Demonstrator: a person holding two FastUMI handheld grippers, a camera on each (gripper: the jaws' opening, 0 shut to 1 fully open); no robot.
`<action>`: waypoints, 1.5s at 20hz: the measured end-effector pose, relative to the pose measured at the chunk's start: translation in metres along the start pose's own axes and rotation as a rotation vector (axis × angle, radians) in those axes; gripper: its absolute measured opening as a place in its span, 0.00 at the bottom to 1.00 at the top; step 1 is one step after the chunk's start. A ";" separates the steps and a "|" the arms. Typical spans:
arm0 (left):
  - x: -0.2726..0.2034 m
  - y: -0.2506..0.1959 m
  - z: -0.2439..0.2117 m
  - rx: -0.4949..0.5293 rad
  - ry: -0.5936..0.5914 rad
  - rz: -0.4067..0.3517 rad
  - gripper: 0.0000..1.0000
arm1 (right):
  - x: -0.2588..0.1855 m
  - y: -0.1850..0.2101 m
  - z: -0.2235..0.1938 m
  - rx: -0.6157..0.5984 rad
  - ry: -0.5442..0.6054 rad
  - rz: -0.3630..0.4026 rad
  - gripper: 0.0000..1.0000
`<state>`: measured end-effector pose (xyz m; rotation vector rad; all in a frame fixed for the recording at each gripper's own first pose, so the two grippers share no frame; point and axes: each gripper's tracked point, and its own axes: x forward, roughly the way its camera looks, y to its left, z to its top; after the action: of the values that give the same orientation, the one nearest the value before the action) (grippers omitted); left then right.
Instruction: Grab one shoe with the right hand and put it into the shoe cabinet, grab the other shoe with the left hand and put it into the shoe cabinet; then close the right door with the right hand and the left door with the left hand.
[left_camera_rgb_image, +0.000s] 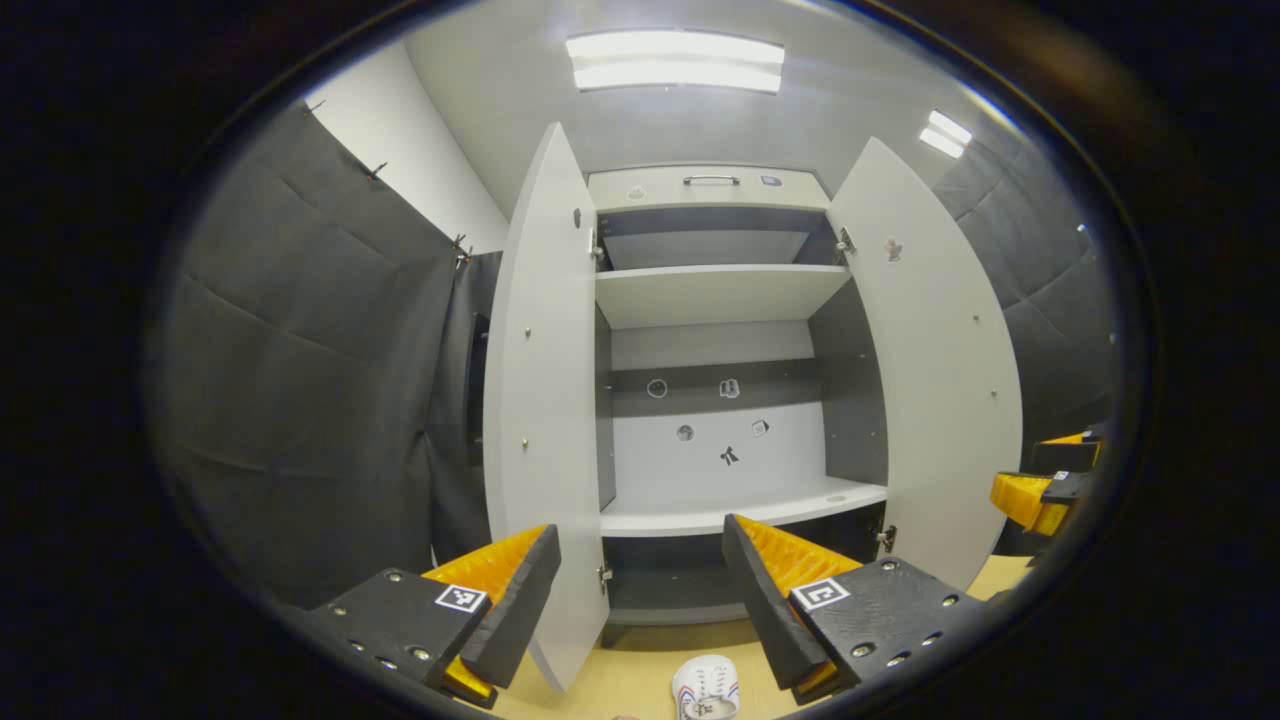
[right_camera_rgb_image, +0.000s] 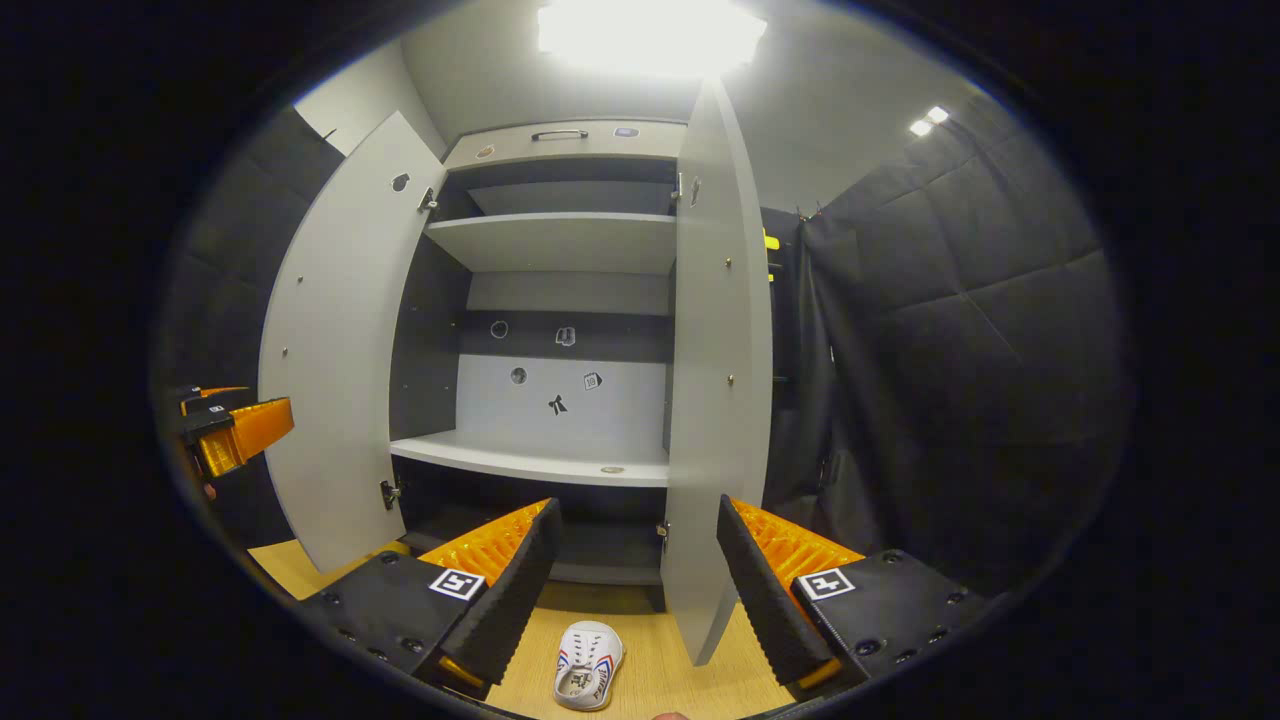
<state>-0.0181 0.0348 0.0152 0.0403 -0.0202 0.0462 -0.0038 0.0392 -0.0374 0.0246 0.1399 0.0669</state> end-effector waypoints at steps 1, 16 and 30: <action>-0.001 0.002 0.002 0.002 0.002 0.006 0.94 | 0.004 0.006 -0.005 0.000 0.016 0.016 0.96; -0.009 0.059 -0.031 0.058 0.089 0.131 0.94 | 0.064 0.075 -0.157 -0.053 0.409 0.169 0.98; -0.024 0.087 -0.034 0.101 0.121 0.228 0.94 | 0.072 0.099 -0.294 -0.066 0.755 0.254 0.98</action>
<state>-0.0455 0.1215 -0.0161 0.1356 0.0989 0.2772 0.0198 0.1487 -0.3351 -0.0504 0.8898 0.3346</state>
